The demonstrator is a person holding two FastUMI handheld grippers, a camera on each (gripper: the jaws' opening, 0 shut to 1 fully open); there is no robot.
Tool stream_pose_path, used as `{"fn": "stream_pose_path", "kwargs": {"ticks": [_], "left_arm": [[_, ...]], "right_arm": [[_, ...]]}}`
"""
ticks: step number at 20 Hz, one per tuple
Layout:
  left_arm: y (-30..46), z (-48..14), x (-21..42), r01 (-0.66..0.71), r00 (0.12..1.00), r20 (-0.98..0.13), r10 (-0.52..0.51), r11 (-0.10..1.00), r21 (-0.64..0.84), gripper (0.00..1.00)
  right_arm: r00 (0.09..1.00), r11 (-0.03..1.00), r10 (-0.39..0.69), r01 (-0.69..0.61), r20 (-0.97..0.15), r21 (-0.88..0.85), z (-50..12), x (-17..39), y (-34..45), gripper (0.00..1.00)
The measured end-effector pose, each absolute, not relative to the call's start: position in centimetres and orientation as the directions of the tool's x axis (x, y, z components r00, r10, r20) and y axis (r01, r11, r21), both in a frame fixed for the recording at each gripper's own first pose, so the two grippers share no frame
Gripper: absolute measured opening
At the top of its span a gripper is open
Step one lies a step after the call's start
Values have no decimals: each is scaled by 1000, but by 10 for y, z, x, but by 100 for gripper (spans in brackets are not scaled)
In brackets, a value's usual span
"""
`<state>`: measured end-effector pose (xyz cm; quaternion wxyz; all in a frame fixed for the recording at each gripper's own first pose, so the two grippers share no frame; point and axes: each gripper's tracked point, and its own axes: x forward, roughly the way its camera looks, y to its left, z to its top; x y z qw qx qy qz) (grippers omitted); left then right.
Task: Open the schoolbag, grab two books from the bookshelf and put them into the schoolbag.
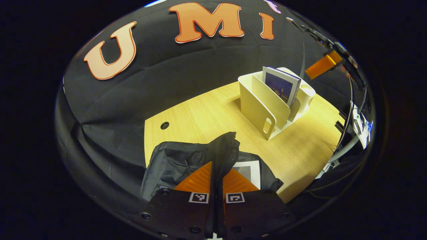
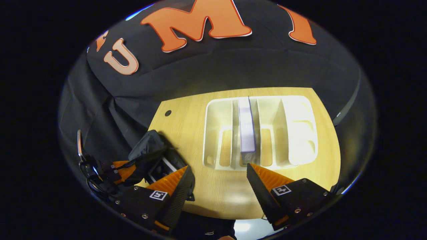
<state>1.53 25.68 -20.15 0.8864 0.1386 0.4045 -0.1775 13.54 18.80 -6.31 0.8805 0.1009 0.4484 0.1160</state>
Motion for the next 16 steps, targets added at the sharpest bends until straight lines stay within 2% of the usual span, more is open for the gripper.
{"fn": "stream_pose_path", "kwargs": {"ticks": [4,12,14,16], "left_arm": [[261,-200,20,388,623,-767,-154,912,133,5],[263,-200,15,328,620,-779,-91,932,152,5],[260,-201,15,321,614,-785,-87,935,148,5],[259,-201,16,313,612,-787,-81,938,148,5]], "right_arm": [[566,972,232,-158,-791,173,-67,190,161,98],[384,973,227,-139,-895,187,-142,244,171,98],[336,970,237,-140,-912,200,-151,244,177,92],[296,969,234,-143,-926,199,-158,243,180,79]]}}
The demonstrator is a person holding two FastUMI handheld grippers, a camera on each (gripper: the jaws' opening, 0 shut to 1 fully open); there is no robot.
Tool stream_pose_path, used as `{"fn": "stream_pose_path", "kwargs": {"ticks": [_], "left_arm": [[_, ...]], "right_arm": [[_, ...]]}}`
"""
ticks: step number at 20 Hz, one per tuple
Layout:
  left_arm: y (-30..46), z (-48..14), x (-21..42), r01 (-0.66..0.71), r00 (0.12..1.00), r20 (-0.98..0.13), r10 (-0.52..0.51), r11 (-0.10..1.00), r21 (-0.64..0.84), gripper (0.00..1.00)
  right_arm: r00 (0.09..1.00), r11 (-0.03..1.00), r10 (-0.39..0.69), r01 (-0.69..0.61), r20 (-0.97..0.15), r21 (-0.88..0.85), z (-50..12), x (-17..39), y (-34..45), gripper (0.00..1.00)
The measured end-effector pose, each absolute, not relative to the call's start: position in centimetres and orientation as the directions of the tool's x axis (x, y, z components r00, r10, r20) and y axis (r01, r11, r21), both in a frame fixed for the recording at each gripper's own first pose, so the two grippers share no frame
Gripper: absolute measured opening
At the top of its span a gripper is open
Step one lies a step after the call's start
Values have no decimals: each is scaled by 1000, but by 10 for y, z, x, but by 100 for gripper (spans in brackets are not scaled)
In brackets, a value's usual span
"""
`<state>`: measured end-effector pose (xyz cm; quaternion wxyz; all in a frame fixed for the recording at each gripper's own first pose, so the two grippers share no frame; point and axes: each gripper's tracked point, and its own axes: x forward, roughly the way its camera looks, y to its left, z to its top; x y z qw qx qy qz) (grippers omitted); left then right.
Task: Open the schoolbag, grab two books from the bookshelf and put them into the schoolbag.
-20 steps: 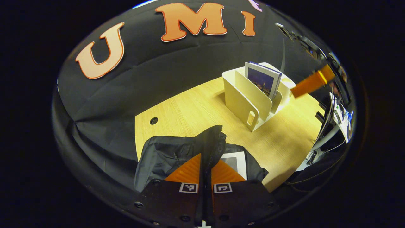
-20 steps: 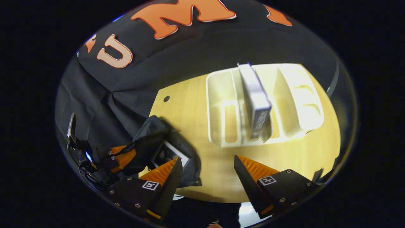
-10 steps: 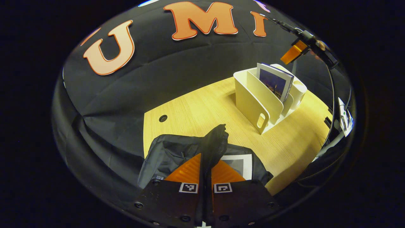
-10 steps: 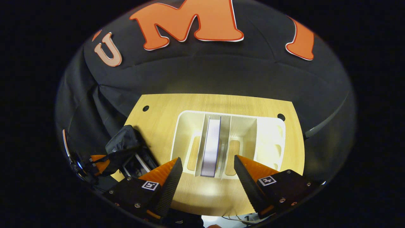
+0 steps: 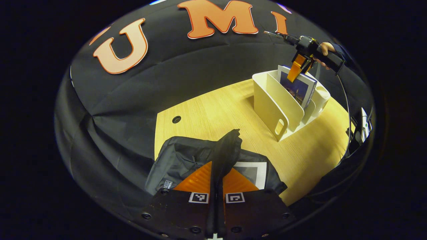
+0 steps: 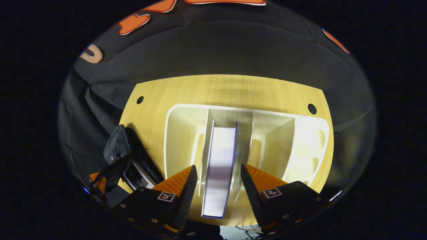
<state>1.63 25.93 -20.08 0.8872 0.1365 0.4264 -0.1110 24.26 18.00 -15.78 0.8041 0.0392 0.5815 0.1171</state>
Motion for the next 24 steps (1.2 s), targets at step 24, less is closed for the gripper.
{"fn": "stream_pose_path", "kwargs": {"ticks": [24], "left_arm": [[262,-197,7,344,628,-766,-136,932,117,4]], "right_arm": [[390,990,116,23,-914,136,-104,188,152,35]]}}
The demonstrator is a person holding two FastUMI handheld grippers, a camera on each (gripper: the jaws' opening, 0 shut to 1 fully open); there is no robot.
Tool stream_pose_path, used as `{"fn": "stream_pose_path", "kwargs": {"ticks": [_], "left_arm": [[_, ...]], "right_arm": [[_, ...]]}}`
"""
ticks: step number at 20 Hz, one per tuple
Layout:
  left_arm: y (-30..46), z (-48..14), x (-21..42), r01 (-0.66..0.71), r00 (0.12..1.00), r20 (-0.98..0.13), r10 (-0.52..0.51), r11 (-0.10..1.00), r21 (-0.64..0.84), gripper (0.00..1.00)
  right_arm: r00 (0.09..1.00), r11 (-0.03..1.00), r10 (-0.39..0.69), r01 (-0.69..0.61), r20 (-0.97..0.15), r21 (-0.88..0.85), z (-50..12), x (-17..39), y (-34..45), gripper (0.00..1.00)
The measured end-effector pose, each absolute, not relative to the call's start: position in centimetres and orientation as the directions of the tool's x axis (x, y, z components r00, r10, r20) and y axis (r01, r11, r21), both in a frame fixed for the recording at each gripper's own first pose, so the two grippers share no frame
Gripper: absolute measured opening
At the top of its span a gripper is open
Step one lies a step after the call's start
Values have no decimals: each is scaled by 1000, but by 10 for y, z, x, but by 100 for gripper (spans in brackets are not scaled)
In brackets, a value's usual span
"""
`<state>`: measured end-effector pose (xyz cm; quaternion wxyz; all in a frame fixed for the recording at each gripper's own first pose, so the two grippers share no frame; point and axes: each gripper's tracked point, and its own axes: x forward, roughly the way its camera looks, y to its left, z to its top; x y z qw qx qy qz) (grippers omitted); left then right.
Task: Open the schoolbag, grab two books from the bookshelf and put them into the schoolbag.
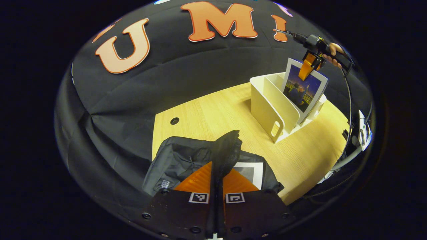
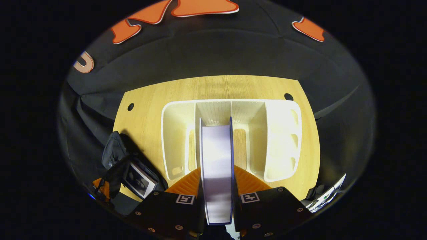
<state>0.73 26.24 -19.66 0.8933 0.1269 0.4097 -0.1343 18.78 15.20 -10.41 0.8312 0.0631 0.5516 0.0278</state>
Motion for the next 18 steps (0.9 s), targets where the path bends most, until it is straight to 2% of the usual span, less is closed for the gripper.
{"fn": "stream_pose_path", "kwargs": {"ticks": [5,13,18], "left_arm": [[267,-190,7,416,622,-759,-193,903,112,5],[281,-188,5,496,610,-747,-264,862,101,4],[285,-187,4,545,595,-742,-309,833,91,4]], "right_arm": [[433,977,143,84,-890,198,-80,144,159,35],[484,951,129,186,-865,246,-57,87,160,35],[522,920,209,181,-827,347,-45,55,185,35]]}}
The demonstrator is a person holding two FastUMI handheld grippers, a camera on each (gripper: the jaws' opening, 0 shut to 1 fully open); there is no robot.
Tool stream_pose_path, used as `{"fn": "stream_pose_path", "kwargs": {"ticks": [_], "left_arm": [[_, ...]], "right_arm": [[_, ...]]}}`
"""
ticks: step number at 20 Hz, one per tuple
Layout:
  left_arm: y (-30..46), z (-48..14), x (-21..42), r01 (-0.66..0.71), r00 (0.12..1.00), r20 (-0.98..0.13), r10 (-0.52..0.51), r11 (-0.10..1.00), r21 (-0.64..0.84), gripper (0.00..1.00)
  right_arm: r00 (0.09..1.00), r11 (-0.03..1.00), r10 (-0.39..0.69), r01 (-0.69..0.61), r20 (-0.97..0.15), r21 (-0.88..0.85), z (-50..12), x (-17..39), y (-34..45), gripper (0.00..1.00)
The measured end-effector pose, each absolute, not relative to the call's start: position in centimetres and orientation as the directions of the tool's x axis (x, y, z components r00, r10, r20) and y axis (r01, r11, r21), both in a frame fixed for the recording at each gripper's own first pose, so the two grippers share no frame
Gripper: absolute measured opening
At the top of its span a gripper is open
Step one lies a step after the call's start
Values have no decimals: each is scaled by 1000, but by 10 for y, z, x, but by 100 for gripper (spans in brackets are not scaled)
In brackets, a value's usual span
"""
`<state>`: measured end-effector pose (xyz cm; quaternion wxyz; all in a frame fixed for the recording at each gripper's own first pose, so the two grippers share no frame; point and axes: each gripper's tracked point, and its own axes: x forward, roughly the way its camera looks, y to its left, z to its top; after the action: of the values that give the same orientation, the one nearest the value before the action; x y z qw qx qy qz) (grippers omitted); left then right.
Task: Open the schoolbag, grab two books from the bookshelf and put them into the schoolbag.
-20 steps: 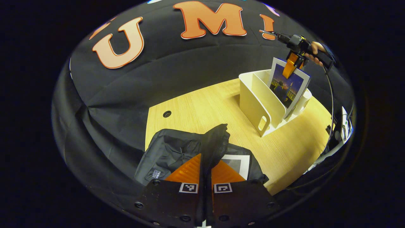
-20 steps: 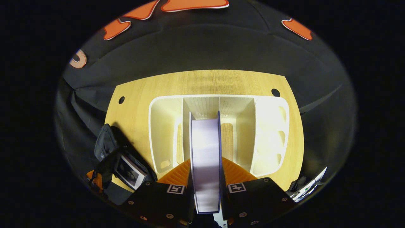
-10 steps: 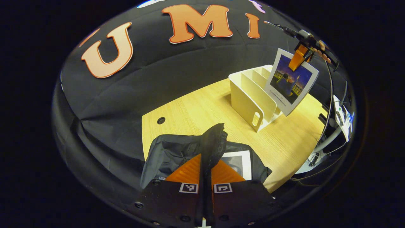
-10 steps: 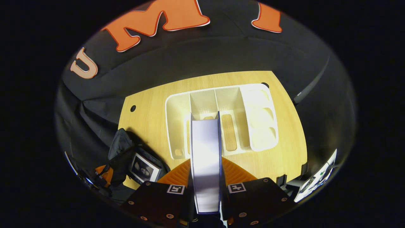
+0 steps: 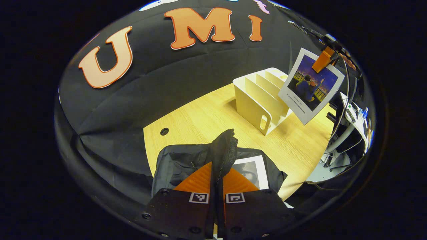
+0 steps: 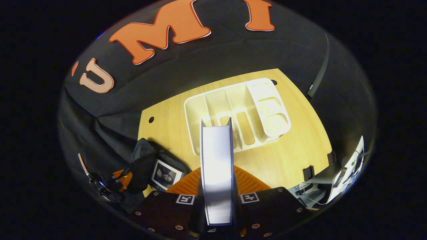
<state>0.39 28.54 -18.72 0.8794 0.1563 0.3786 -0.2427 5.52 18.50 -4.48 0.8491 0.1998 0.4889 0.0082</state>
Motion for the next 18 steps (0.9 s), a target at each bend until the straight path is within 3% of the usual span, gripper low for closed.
{"fn": "stream_pose_path", "kwargs": {"ticks": [12,18], "left_arm": [[293,-174,6,648,548,-740,-391,757,80,4],[289,-175,2,665,535,-734,-419,744,59,4]], "right_arm": [[595,810,362,179,-718,558,-67,-11,272,34],[587,738,474,140,-656,660,-98,-10,342,34]]}}
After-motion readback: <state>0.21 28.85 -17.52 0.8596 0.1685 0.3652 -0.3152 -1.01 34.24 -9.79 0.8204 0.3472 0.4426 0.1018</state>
